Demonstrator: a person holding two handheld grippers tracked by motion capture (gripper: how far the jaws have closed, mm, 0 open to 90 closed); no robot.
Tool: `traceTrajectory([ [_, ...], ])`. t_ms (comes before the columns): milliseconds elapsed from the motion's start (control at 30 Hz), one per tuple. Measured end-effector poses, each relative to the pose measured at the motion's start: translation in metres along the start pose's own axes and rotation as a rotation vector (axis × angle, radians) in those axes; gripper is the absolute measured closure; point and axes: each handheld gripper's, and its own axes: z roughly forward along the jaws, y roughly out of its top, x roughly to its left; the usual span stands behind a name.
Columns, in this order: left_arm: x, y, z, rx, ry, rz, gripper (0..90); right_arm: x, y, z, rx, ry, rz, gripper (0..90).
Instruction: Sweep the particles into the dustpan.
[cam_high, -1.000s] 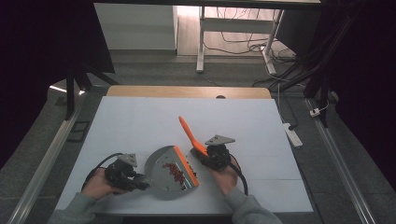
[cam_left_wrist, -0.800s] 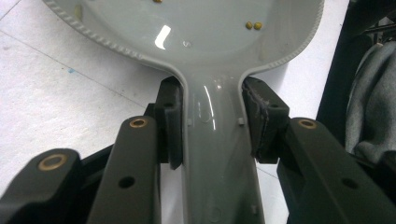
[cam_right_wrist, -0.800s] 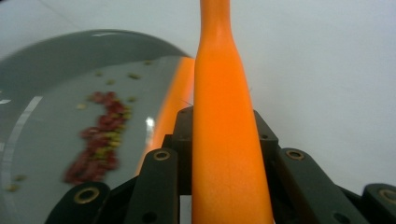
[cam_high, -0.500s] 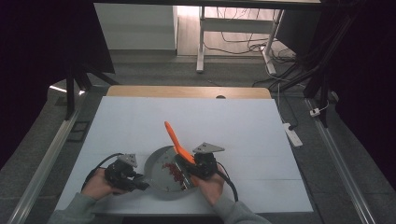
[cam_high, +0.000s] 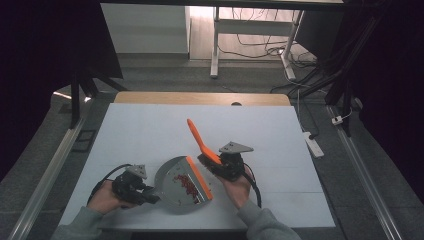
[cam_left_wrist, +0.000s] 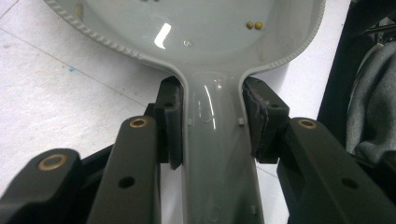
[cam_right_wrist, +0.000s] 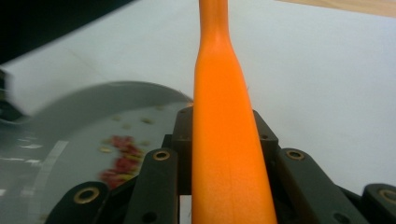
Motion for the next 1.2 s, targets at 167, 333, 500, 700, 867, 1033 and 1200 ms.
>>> traceTrajectory([
  [167, 0.000, 0.000, 0.000, 0.001, 0.001, -0.001, 61.7, -0.010, -0.007, 0.009, 0.062, -0.043, 0.001, 70.7],
  [333, 0.000, 0.000, 0.000, 0.000, -0.001, -0.003, 61.7, 0.008, -0.017, 0.010, 0.078, -0.004, 0.034, 70.8],
  [500, 0.000, -0.001, 0.000, 0.000, -0.001, -0.003, 61.7, 0.048, -0.025, 0.011, 0.030, 0.013, -0.012, 70.7],
  [700, 0.001, -0.001, 0.000, 0.001, 0.001, -0.004, 61.7, 0.070, -0.015, 0.022, 0.019, 0.173, 0.011, 70.7],
  [867, 0.002, -0.001, 0.000, 0.002, -0.002, -0.005, 61.7, 0.042, 0.001, 0.004, -0.048, 0.135, 0.039, 70.7],
  [1033, 0.001, -0.001, 0.000, -0.001, -0.001, -0.010, 61.7, 0.004, 0.008, -0.016, -0.085, 0.046, 0.054, 70.7],
  [1200, 0.002, -0.001, 0.001, 0.005, 0.001, -0.007, 61.7, -0.026, 0.007, -0.022, -0.075, -0.027, 0.073, 70.7],
])
